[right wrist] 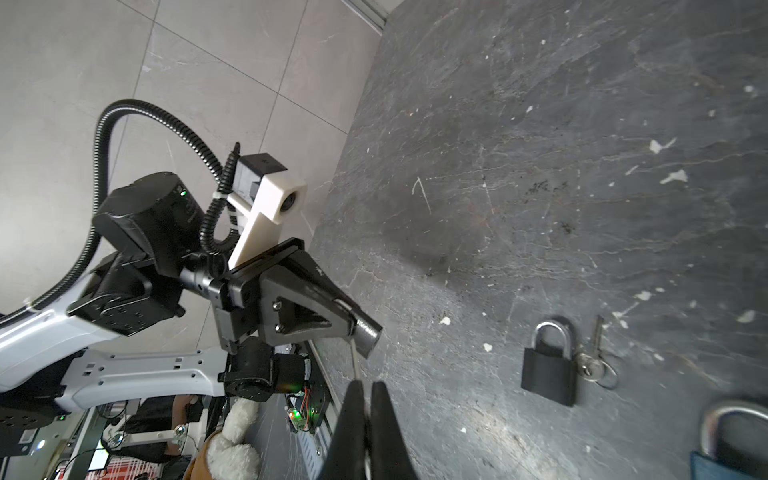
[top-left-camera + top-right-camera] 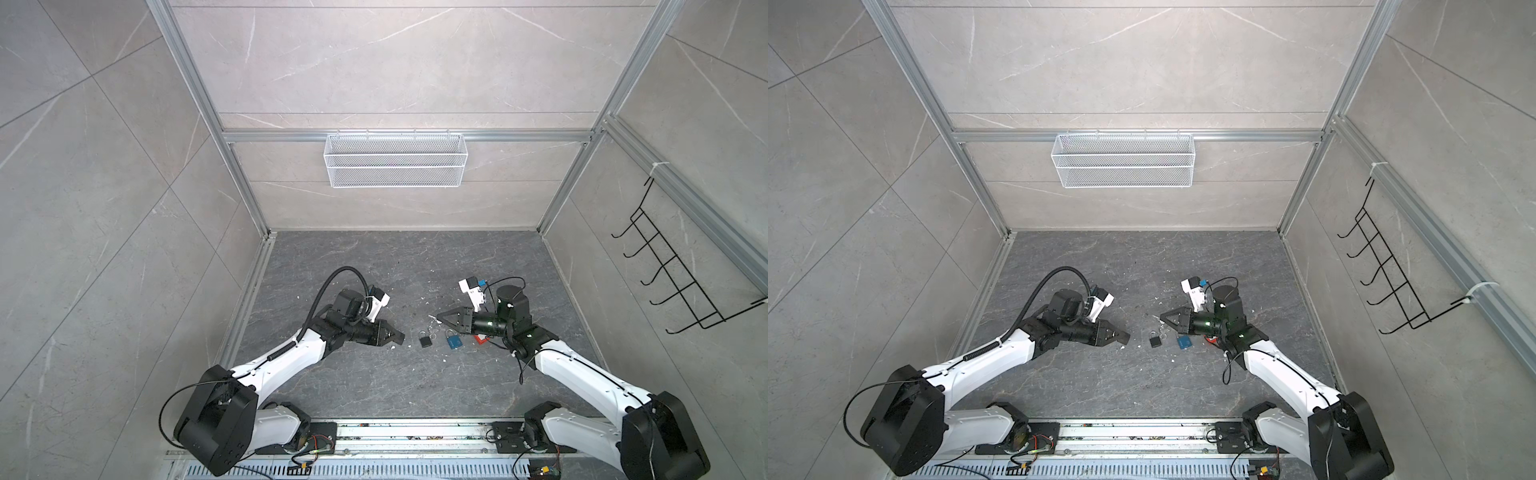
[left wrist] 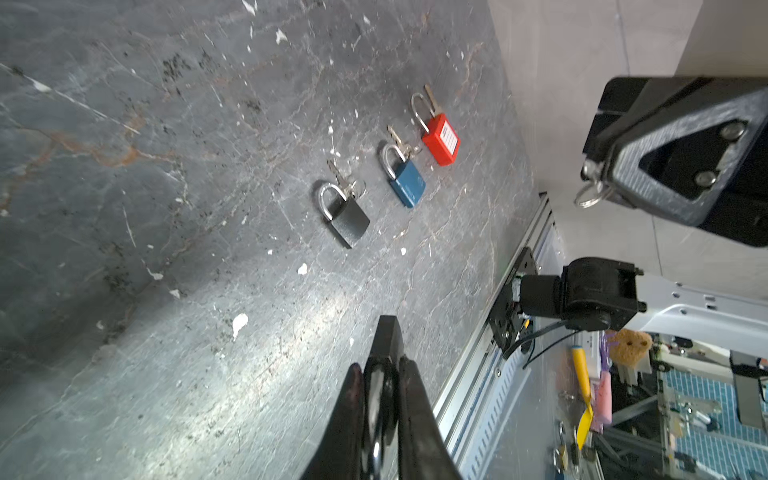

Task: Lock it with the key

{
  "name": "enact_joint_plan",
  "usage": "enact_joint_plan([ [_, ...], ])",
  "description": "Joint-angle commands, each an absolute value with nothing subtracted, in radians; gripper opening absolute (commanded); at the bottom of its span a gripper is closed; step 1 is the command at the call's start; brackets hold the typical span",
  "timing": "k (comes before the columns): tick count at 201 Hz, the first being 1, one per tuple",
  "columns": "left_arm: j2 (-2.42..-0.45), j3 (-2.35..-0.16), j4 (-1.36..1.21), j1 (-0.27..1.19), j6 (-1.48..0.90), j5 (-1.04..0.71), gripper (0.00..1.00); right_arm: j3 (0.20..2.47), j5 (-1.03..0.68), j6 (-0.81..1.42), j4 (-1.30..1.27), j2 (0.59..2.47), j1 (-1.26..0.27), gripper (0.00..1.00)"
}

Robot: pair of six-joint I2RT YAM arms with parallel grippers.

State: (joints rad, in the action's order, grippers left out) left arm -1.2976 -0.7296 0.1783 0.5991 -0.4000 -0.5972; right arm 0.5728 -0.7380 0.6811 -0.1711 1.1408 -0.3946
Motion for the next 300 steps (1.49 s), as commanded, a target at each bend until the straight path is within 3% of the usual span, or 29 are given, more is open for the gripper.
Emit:
enact_joint_plan([
  [1,-1.374,-0.826,0.368,0.623,-0.268,-0.579,0.00,0.612,-0.625,0.638,-0.136,1.163,-0.429,0.00],
  [70,-1.522,-0.918,0.516,0.643,-0.205,-0.600,0.00,0.618,-0.431,0.629,-0.169,1.261,-0.569,0.00],
  [183,-1.701,-1.083,0.660,0.634,-0.097,-0.533,0.00,0.576,-0.400,0.730,-0.462,1.500,-0.678,0.00],
  [287,-1.860,-1.197,0.784,0.588,-0.008,-0.422,0.00,0.591,-0.314,0.786,-0.570,1.670,-0.749,0.00],
  [300,-1.873,-1.221,0.791,0.587,0.000,-0.418,0.04,0.599,-0.300,0.788,-0.563,1.687,-0.752,0.00],
])
